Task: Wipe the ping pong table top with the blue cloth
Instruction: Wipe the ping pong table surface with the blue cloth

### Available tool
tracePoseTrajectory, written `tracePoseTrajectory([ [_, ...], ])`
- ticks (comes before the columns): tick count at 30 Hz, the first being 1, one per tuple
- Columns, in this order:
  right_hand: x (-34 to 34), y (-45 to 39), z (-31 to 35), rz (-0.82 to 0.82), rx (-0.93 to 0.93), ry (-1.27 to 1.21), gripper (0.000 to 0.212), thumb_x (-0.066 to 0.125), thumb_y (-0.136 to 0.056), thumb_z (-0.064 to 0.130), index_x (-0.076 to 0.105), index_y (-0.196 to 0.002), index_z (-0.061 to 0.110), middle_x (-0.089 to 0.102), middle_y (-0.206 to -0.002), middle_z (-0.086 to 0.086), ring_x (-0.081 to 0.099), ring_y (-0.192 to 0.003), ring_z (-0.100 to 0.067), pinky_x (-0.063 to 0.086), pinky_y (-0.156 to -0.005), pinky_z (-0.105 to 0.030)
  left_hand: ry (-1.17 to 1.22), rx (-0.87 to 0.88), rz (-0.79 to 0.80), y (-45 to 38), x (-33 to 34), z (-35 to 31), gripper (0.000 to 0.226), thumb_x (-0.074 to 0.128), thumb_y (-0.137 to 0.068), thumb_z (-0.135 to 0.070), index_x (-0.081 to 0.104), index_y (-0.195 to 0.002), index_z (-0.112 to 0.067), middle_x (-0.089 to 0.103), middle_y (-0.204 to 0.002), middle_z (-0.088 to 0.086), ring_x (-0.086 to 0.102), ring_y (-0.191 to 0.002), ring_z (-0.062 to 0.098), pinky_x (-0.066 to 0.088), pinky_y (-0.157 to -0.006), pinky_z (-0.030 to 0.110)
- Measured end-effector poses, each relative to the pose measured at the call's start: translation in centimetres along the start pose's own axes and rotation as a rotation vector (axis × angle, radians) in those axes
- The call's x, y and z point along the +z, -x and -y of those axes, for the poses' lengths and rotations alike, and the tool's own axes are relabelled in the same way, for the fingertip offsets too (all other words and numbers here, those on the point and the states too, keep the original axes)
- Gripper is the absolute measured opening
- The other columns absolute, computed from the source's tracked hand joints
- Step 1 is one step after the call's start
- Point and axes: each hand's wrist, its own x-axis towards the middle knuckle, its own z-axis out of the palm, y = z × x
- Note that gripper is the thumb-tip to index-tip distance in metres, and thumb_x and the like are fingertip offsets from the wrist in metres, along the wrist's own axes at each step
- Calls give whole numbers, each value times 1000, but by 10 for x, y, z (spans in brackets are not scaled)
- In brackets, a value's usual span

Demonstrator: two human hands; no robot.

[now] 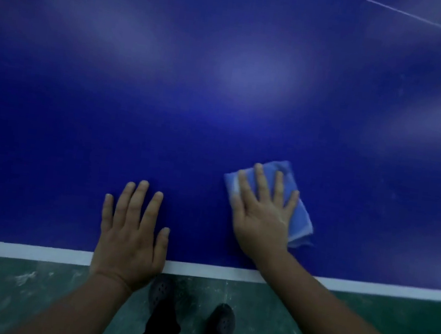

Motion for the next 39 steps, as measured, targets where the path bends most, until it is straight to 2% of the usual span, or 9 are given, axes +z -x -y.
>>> tracePoseTrajectory([
  [4, 7, -66, 76, 17, -288, -8, 53, 16, -103, 53, 21, -155, 43, 12, -167, 6, -5, -154, -31, -5, -117, -66, 22, -8, -10, 0, 0, 0, 63, 26, -99, -47, 41, -145, -6, 34, -156, 18, 27, -146, 37, 14, -118, 61],
  [9, 4, -147, 136, -5, -337, -38, 51, 21, -104, 49, 28, -154, 41, 19, -166, 5, 3, -153, -32, -4, -117, -66, -25, -7, 39, 1, 0, 1, 62, 34, -94, -45, 52, -138, -6, 39, -153, 18, 29, -144, 36, 18, -114, 65],
  [18, -54, -209, -82, -70, 637, -143, 60, 9, -98, 56, 15, -157, 41, 4, -168, 5, -4, -153, -34, -3, -114, -71, -84, 29, 98, -2, -3, 0, 63, 36, -92, -43, 55, -136, -3, 40, -151, 23, 30, -143, 40, 16, -112, 69],
  [20, -48, -213, -45, -99, 496, -107, 57, 13, -102, 53, 18, -157, 40, 7, -168, 6, -2, -153, -34, -2, -114, -71, -85, 33, 106, -2, -4, 0, 63, 36, -92, -43, 55, -137, -3, 40, -151, 23, 29, -143, 40, 16, -112, 69],
  [24, -13, -149, 50, -29, -224, 62, 53, 24, -103, 48, 25, -155, 39, 16, -167, 3, 8, -153, -36, 5, -114, -71, -59, 26, 79, -1, -4, 0, 62, 35, -93, -42, 55, -137, -2, 40, -151, 22, 29, -143, 39, 16, -113, 68],
  [29, -4, -8, -24, 120, -842, 123, 47, 36, -104, 51, 39, -150, 40, 26, -164, 2, 15, -152, -37, 8, -118, -65, -14, 27, 41, -1, -2, 2, 61, 33, -94, -42, 54, -136, -3, 40, -151, 21, 29, -143, 39, 12, -115, 66],
  [31, -18, -22, -78, 84, -734, 178, 49, 35, -102, 48, 45, -147, 34, 32, -159, -4, 25, -147, -45, 15, -113, -71, -14, 26, 47, 0, -2, 2, 61, 33, -94, -42, 54, -136, -3, 40, -152, 21, 29, -144, 39, 10, -116, 66],
  [36, -49, -123, -117, -18, 221, -6, 63, 12, -95, 59, 21, -155, 42, 8, -168, 7, 0, -153, -32, 1, -117, -67, -39, 24, 67, 0, -3, 0, 61, 33, -95, -43, 53, -137, -4, 39, -152, 21, 27, -145, 38, 11, -116, 66],
  [39, -40, -142, -57, -31, 242, -46, 58, 16, -98, 57, 17, -155, 46, 6, -168, 9, -1, -154, -31, -2, -117, -67, -39, 18, 71, 1, -4, 0, 61, 31, -96, -43, 50, -139, -5, 37, -153, 20, 26, -146, 37, 10, -117, 65],
])
